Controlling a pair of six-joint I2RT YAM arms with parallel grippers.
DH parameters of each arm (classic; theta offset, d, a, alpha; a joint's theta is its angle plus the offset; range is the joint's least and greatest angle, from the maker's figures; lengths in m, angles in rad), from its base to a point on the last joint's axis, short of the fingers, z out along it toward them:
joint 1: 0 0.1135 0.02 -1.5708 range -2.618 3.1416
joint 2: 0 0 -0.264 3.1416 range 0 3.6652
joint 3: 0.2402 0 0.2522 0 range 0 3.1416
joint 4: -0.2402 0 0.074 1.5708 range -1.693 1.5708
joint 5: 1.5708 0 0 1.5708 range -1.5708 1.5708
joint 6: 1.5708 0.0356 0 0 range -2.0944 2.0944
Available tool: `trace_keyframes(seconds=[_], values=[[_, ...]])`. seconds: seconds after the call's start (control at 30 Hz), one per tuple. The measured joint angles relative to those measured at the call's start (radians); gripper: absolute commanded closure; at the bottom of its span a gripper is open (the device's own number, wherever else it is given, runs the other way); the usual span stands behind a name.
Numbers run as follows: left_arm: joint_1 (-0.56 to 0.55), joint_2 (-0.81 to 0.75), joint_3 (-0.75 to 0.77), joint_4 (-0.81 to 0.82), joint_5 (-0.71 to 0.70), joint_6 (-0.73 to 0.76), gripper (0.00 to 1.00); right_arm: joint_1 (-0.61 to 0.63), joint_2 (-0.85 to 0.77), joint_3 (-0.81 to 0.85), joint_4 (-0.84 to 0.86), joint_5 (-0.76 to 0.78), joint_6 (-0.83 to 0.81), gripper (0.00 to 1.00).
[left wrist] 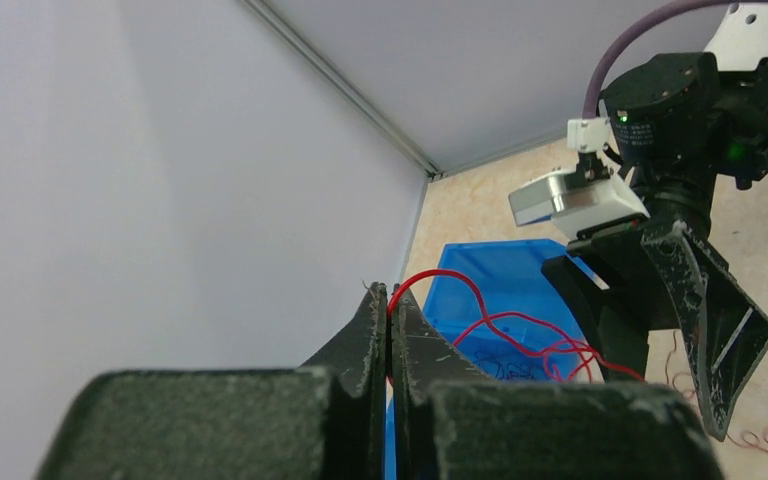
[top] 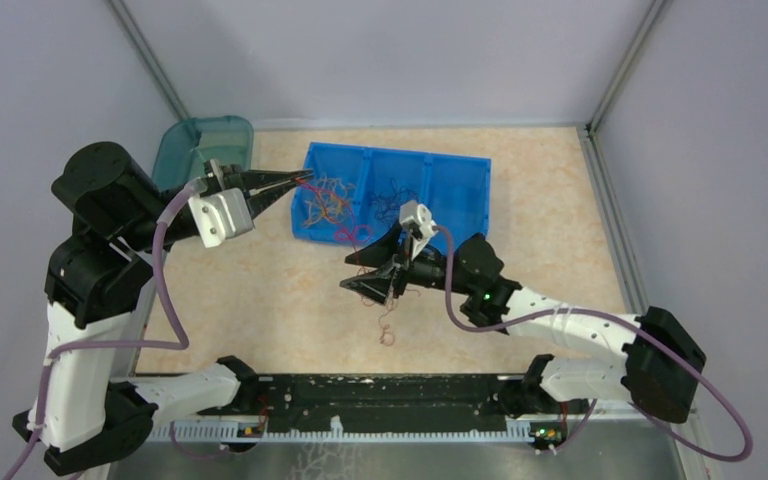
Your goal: Untangle the cables
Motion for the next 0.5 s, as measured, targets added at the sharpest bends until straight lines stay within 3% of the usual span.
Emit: trace_keyframes(seconds=[0.5], values=[[0.000, 0.014, 0.009, 0.000, 0.002, 0.000, 1.00, 0.002, 0.129, 0.035, 0.081, 0.014, 0.058, 0.70]])
